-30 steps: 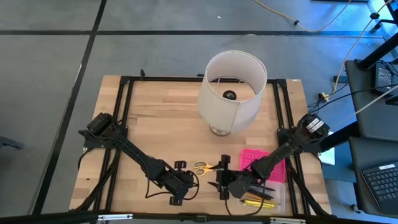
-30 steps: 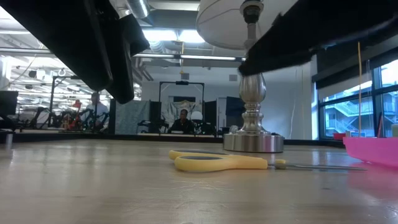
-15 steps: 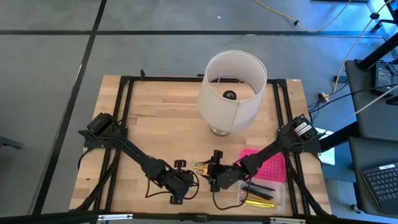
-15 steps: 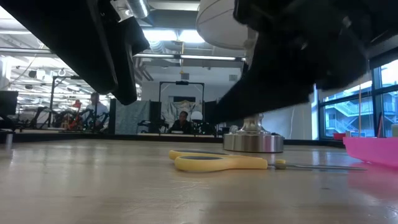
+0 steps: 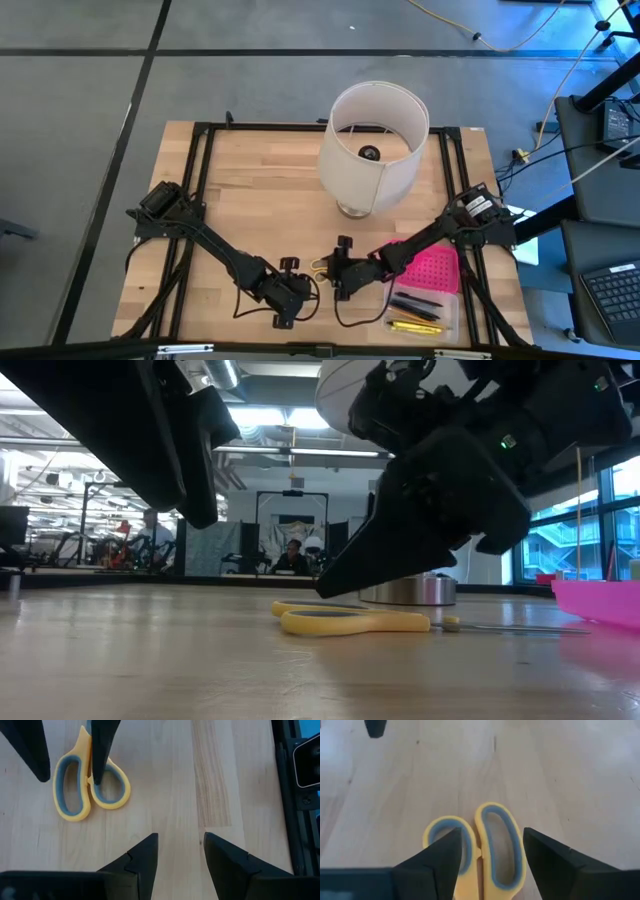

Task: Pick & place school supplies into a supply box
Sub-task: Put the yellow scissors into the supply box

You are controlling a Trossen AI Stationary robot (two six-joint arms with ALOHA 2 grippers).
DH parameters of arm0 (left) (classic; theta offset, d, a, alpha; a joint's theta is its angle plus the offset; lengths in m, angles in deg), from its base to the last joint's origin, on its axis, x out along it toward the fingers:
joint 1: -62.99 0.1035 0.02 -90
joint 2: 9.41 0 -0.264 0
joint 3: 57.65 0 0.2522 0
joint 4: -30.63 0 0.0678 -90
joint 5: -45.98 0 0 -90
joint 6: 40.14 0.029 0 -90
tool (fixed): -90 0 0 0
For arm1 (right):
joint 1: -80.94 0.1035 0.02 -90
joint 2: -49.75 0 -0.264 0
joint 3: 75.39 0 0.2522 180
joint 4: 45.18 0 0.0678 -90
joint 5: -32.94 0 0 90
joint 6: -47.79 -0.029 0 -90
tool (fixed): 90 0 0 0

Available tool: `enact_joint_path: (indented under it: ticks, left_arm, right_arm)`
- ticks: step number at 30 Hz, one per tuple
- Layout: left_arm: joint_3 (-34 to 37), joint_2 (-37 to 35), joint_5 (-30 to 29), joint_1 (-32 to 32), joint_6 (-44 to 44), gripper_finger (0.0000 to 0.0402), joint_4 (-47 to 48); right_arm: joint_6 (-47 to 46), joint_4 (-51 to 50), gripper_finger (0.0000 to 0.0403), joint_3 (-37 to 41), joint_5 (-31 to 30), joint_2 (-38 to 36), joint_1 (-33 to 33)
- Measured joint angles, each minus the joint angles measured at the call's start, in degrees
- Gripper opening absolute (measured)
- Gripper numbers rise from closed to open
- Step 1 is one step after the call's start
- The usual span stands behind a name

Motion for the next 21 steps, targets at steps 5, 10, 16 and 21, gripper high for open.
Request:
enact_joint_path:
  ticks: [5,10,16,21]
  left_arm:
    - [0.0,0.0,0.0,0.0,0.0,0.0152,0.0]
    - [0.0,0.0,0.0,0.0,0.0,0.0152,0.0]
    - [0.0,0.0,0.0,0.0,0.0,0.0152,0.0]
    - [0.0,0.0,0.0,0.0,0.0,0.0152,0.0]
  right_arm:
    - [1.7,0.1,0.021,0.0,2.1,0.0,-0.6]
    - [2.0,0.1,0.0208,0.0,4.1,0.9,-1.1]
    - [1.0,0.9,0.0208,-0.1,4.7,2.2,-2.2]
    - [-0.9,0.9,0.0208,-0.3,9.5,3.3,-3.3]
